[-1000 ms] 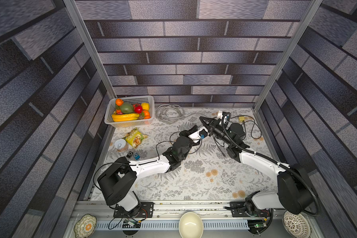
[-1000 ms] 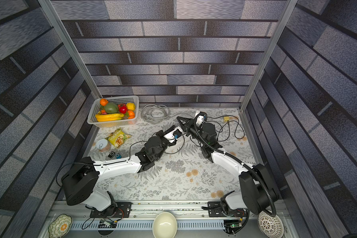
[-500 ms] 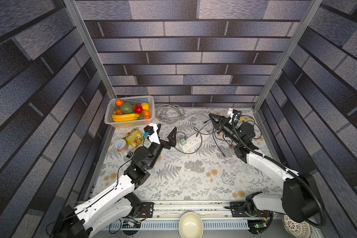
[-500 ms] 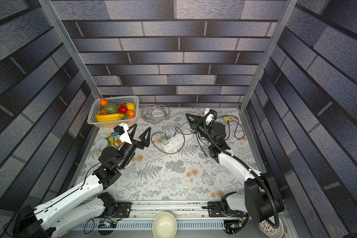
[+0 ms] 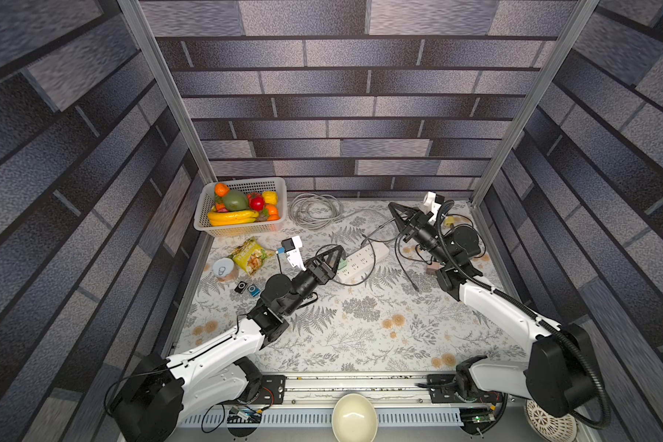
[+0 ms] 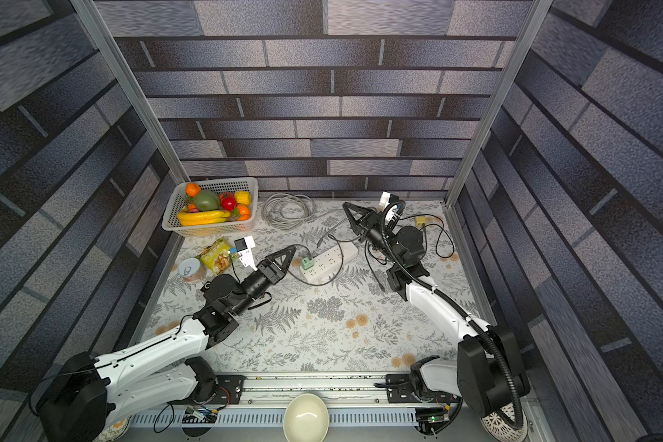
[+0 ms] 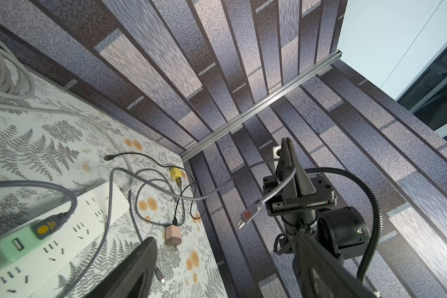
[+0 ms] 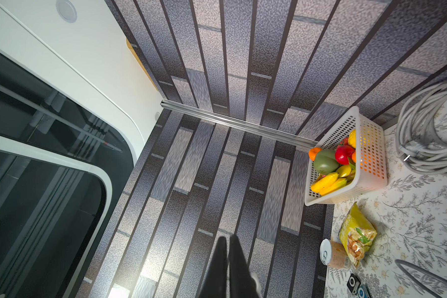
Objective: Charge mp3
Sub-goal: Pick up the charging cable from the center of the board.
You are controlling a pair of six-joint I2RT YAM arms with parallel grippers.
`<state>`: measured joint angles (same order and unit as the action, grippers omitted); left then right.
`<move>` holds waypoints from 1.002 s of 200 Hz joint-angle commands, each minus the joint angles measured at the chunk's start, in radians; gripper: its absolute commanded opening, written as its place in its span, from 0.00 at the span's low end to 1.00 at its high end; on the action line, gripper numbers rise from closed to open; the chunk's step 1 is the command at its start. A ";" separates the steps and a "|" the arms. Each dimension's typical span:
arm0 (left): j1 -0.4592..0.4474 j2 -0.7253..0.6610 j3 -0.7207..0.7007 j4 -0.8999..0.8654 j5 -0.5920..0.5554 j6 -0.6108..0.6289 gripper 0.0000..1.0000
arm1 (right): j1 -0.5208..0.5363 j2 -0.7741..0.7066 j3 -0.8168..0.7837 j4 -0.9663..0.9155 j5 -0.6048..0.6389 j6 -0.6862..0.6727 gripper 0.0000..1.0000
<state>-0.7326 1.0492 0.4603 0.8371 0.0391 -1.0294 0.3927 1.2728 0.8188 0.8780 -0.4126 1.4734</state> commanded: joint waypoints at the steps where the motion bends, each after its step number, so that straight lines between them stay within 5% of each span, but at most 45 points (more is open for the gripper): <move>1: -0.025 0.046 0.043 0.156 0.057 -0.093 0.87 | 0.007 -0.033 0.020 0.005 0.000 -0.031 0.00; 200: -0.074 0.446 0.219 0.469 0.109 -0.563 0.74 | 0.007 -0.030 0.001 0.062 -0.003 -0.042 0.00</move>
<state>-0.7986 1.4620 0.6334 1.2201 0.1535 -1.5215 0.3927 1.2514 0.8188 0.8879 -0.4126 1.4548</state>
